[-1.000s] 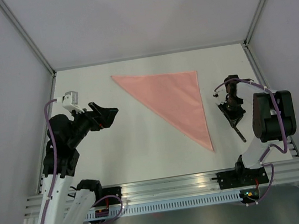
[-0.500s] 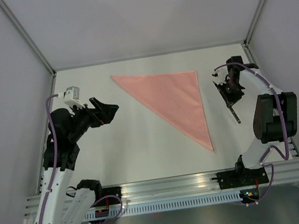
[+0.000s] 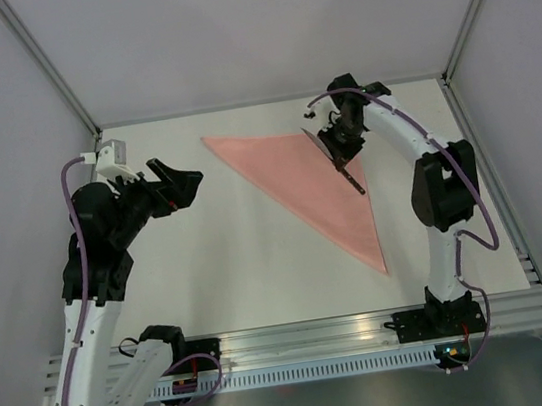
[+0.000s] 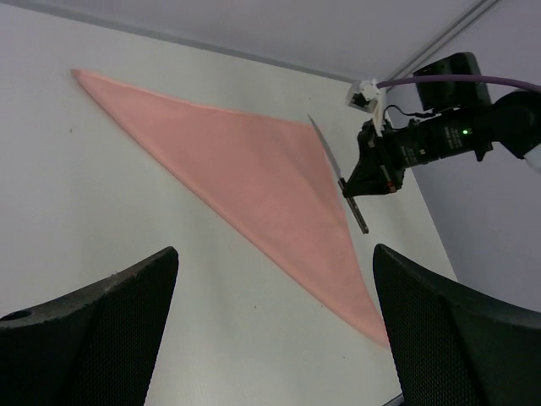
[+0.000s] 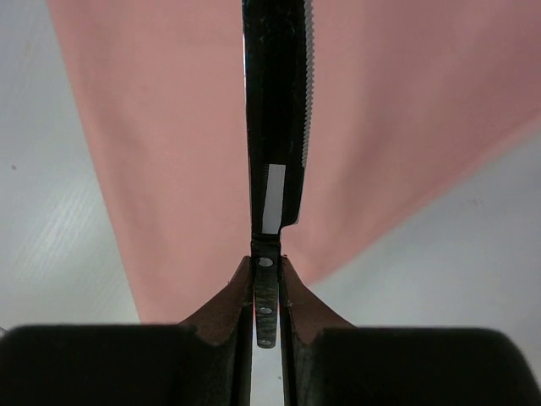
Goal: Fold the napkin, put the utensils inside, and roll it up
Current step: Place the utensil onto the napkin, then fold the napkin
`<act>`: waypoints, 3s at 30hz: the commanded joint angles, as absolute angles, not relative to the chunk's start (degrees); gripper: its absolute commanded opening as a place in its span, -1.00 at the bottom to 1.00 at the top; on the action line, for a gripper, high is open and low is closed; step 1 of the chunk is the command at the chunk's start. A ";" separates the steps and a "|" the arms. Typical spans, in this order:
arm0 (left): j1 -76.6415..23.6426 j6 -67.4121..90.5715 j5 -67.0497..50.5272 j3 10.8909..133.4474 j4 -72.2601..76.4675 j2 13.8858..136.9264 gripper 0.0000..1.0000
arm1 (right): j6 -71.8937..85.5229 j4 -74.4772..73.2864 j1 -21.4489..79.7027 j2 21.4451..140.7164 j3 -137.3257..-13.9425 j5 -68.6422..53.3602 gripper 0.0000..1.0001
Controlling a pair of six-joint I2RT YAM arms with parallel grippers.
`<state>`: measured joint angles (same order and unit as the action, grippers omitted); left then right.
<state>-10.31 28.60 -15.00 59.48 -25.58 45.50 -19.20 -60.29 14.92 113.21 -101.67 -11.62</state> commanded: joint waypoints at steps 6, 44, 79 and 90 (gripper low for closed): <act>-10.02 29.62 -10.99 65.65 -32.08 45.62 0.98 | -12.57 -71.45 25.39 130.95 -123.91 -15.20 -0.99; -10.11 27.95 -9.58 65.83 -34.10 46.41 0.98 | -6.50 -68.29 32.43 142.38 -129.38 -11.78 -0.99; -10.11 25.93 -15.02 66.53 -30.94 48.43 0.98 | -5.98 -63.47 31.47 130.97 -124.73 -14.68 -0.01; -35.48 21.20 -2.83 59.96 -15.06 53.34 0.93 | -6.68 -56.70 11.90 106.81 -105.40 -23.72 0.06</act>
